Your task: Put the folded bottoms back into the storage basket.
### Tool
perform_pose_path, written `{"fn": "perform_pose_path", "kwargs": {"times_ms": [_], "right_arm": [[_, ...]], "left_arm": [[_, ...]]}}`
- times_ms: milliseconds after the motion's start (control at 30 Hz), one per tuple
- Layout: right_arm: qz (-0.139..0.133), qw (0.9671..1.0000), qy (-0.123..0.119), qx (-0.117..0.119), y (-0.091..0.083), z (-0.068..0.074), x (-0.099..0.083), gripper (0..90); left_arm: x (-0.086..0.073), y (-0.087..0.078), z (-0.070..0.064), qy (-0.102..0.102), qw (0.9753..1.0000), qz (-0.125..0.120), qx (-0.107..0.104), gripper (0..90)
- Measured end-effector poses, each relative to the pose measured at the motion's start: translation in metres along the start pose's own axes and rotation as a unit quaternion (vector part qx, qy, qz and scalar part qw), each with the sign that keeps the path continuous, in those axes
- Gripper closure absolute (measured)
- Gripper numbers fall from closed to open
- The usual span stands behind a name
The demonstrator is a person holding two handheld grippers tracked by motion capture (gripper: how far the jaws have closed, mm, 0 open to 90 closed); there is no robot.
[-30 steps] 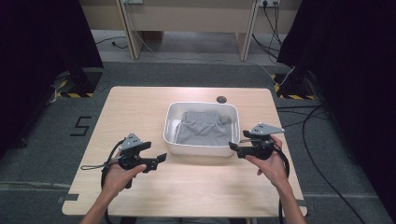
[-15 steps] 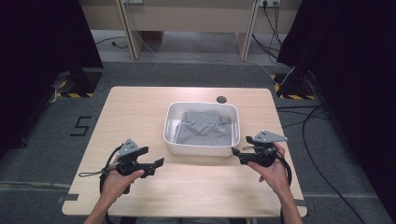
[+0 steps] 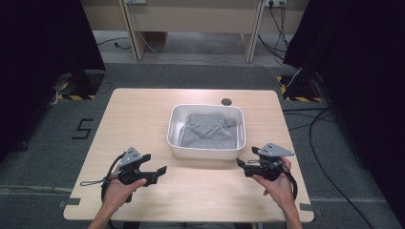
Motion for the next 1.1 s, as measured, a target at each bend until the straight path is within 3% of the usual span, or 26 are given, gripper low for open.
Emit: {"fn": "perform_pose_path", "kwargs": {"times_ms": [633, 1100], "right_arm": [[0.032, 0.9994, 0.011, 0.005, 0.001, 0.005, -0.049, 21.2], [0.039, 0.9992, 0.001, 0.012, 0.006, 0.014, -0.05, 20.9]], "left_arm": [[-0.035, 0.009, 0.0, -0.005, 0.9998, 0.019, 0.003, 16.7], [-0.051, 0.007, -0.006, 0.005, 0.9993, 0.037, 0.01, 16.7]]}}
Point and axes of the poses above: each handheld gripper's, and its own axes: y roughly forward along the jaws, x roughly out of its top, z roughly to its left, the point moved 4 cm from there along y, roughly forward along the jaws
